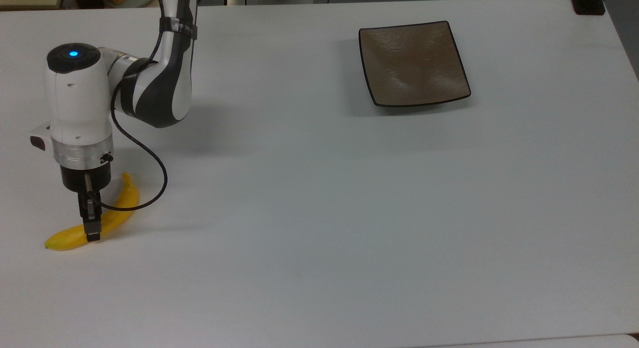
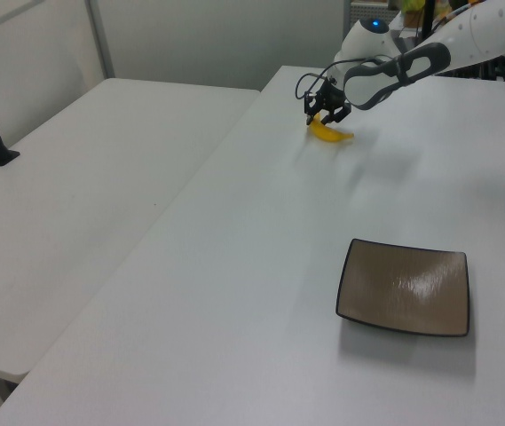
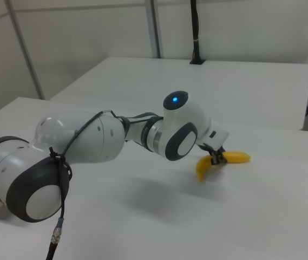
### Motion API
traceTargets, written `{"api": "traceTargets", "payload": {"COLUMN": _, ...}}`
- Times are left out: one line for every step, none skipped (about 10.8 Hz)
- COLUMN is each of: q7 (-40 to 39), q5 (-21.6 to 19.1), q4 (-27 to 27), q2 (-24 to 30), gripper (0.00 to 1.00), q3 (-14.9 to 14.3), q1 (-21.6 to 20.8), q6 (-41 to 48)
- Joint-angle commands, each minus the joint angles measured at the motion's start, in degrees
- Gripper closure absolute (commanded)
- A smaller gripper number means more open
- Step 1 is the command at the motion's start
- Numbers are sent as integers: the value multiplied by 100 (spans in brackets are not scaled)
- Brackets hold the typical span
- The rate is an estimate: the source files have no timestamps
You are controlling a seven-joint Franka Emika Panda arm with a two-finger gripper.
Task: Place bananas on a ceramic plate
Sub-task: 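Close the gripper around the middle of the yellow banana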
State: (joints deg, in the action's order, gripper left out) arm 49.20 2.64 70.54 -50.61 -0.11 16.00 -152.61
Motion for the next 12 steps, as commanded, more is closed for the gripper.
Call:
{"api": "traceTargets", "payload": {"q7": 152, "q5": 158, "q4": -119, "q2": -115, "gripper": 79, "q3": -6, "q1": -36, "q6": -67}}
{"api": "traceTargets", "payload": {"q7": 152, "q5": 158, "q4": -119, "q2": -115, "gripper": 79, "q3": 2, "q1": -36, "q6": -67}}
{"api": "traceTargets", "payload": {"q7": 152, "q5": 158, "q4": -119, "q2": -81, "gripper": 79, "q3": 20, "q1": -27, "q6": -58}}
{"api": "traceTargets", "payload": {"q7": 152, "q5": 158, "q4": -119, "q2": -37, "gripper": 79, "q3": 37, "q1": -18, "q6": -49}}
{"api": "traceTargets", "payload": {"q7": 143, "q5": 158, "q4": -85, "q2": 68, "gripper": 79, "q3": 46, "q1": -27, "q6": -23}}
{"api": "traceTargets", "payload": {"q7": 143, "q5": 167, "q4": -67, "q2": 174, "gripper": 79, "q3": 55, "q1": -36, "q6": 21}}
{"api": "traceTargets", "payload": {"q7": 134, "q5": 176, "q4": -49, "q2": 296, "gripper": 79, "q3": 55, "q1": -53, "q6": 99}}
{"api": "traceTargets", "payload": {"q7": 134, "q5": 237, "q4": 20, "q2": 446, "gripper": 79, "q3": 55, "q1": -80, "q6": 309}}
{"api": "traceTargets", "payload": {"q7": 134, "q5": 333, "q4": 108, "q2": 647, "gripper": 79, "q3": 64, "q1": -97, "q6": 468}}
{"api": "traceTargets", "payload": {"q7": 125, "q5": 403, "q4": 327, "q2": 893, "gripper": 79, "q3": 81, "q1": -124, "q6": 600}}
{"api": "traceTargets", "payload": {"q7": 117, "q5": 491, "q4": 494, "q2": 1113, "gripper": 79, "q3": 134, "q1": -193, "q6": 793}}
{"api": "traceTargets", "payload": {"q7": 29, "q5": 553, "q4": 539, "q2": 1246, "gripper": 79, "q3": 221, "q1": -229, "q6": 1056}}
